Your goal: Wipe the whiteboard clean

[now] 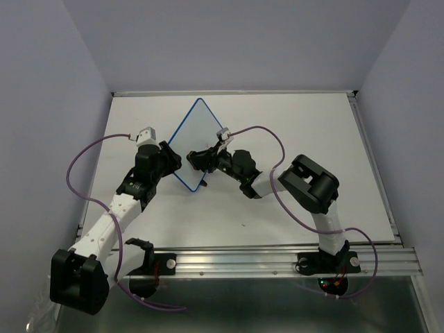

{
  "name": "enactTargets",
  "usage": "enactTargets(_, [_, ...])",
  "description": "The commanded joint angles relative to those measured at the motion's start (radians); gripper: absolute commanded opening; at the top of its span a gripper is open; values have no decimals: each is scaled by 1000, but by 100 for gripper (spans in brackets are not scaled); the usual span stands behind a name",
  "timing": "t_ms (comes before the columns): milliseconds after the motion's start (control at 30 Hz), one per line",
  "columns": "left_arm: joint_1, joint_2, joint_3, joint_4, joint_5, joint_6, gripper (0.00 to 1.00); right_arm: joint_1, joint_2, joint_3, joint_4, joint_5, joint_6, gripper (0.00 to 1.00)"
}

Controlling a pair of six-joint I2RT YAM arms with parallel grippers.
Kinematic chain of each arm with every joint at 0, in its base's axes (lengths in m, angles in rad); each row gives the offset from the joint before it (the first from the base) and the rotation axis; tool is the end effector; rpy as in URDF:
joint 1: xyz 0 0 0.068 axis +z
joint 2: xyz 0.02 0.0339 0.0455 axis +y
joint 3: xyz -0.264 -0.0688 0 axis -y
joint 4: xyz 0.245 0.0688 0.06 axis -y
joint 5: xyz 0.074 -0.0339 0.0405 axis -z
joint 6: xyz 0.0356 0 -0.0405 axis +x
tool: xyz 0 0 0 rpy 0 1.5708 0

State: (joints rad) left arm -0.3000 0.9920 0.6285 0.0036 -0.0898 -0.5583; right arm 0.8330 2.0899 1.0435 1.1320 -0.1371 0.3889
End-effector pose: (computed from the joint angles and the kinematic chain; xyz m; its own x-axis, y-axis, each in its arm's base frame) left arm 0.2191 -0.0644 0.2649 -0.3988 -0.4289 -0.8105 0.0034 0.8832 -0.4690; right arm 0.2886 0.3247 0.1700 -0.2595 0.2730 -0.9264 -0.7848 0.4994 0.3670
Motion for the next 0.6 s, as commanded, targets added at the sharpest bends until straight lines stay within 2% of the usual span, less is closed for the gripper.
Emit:
enactTargets(0, [-7, 2, 8, 41, 9, 5, 54, 43, -13, -37, 60, -102, -27, 1])
enactTargets(167, [-7, -3, 7, 41, 5, 5, 53, 54, -7, -57, 57, -98, -10, 1])
enactTargets(333, [-7, -3, 4, 35, -4, 6, 54, 45, -11, -42, 31, 68, -4, 1])
enactTargets(433, [-7, -3, 0, 33, -4, 5, 54, 6, -14, -30, 44, 166, 59, 1])
enactTargets(567, [-7, 0, 0, 32, -7, 5, 54, -14, -10, 1, 51, 191, 102, 1])
